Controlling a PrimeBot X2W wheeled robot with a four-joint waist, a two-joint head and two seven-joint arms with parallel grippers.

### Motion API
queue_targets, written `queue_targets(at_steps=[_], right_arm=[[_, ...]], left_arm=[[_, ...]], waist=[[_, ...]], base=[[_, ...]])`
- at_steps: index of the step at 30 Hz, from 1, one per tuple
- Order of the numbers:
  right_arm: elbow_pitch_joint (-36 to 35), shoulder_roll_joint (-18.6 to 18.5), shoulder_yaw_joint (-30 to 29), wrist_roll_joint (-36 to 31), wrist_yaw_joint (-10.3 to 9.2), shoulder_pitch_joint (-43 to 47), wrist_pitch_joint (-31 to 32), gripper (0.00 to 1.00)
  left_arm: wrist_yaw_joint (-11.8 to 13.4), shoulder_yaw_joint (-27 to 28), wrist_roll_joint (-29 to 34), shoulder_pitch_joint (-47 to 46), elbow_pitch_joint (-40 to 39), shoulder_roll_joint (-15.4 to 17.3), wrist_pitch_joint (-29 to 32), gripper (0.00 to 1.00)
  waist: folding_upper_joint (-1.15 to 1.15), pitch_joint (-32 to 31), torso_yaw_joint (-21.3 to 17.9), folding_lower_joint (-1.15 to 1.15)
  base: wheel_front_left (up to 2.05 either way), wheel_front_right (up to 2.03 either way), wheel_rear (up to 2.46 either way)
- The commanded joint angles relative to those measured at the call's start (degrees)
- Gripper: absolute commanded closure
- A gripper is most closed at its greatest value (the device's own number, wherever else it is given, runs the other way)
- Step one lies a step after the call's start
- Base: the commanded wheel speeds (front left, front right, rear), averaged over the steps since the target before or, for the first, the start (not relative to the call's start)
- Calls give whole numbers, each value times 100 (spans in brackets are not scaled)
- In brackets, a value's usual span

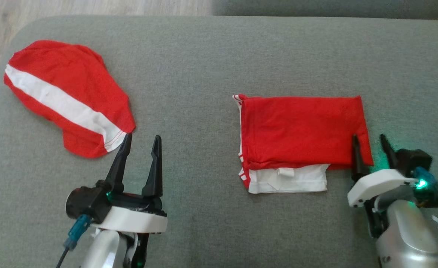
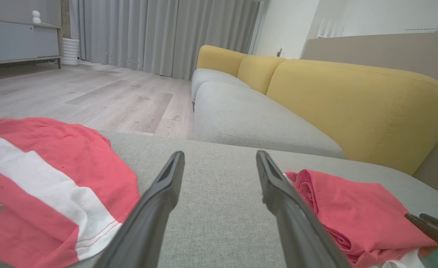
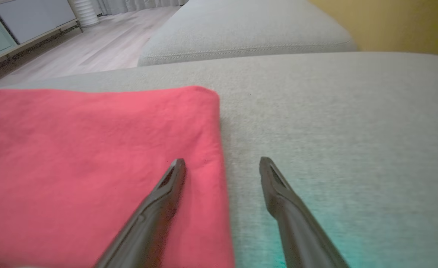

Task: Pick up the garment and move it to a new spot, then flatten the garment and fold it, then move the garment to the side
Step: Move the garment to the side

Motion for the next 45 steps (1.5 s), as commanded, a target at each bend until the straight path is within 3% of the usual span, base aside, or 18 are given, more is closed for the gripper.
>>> queue_targets(at_steps=[1, 7, 8, 11, 14, 21, 29, 37, 40, 45], right_arm=[[104, -9, 258, 141, -5, -252, -36, 0], [634, -9, 471, 314, -5, -430, -75, 0], [733, -9, 517, 317, -5, -457, -74, 7], [994, -9, 652, 352, -5, -553, -72, 100], [1199, -8, 816, 470, -5, -645, -88, 100], [824, -308, 666, -276, -5, -864, -192, 100], [318, -1483, 671, -638, -5, -1154, -16, 100], [742, -2865, 266, -667, -5, -1380, 157, 100], [918, -3110, 11, -789, -5, -1483, 188, 100], [1098, -3182, -335, -1010, -5, -1620, 185, 100]], left_arm=[[9, 126, -29, -200, -142, 8, -29, 0], [9, 132, -50, -213, -121, 8, -29, 0], [9, 138, -53, -218, -113, 8, -29, 0], [9, 160, -67, -235, -101, 8, -29, 0], [9, 214, -58, -184, -87, 8, -29, 0], [9, 197, -50, -118, -169, 8, -29, 0], [9, 170, -29, -173, -225, 8, -29, 0], [9, 118, -1, -388, -214, 29, -29, 0], [9, 129, -20, -433, -226, 43, -29, 0], [9, 125, -22, -418, -214, 44, -29, 0]], waist=[[0, 52, 57, -1], [0, 70, 69, -1], [0, 71, 62, -1], [0, 58, 20, -1], [0, -53, -102, -1], [0, -291, -453, -1], [0, 34, -536, -1], [0, 442, -339, -1], [0, 504, -296, -1], [0, 520, -273, -1]], base=[[0, 0, 0], [0, 0, 0], [0, 0, 0], [0, 0, 0], [0, 0, 0], [0, 0, 0], [0, 0, 0], [0, 0, 0], [0, 0, 0], [0, 0, 0]])
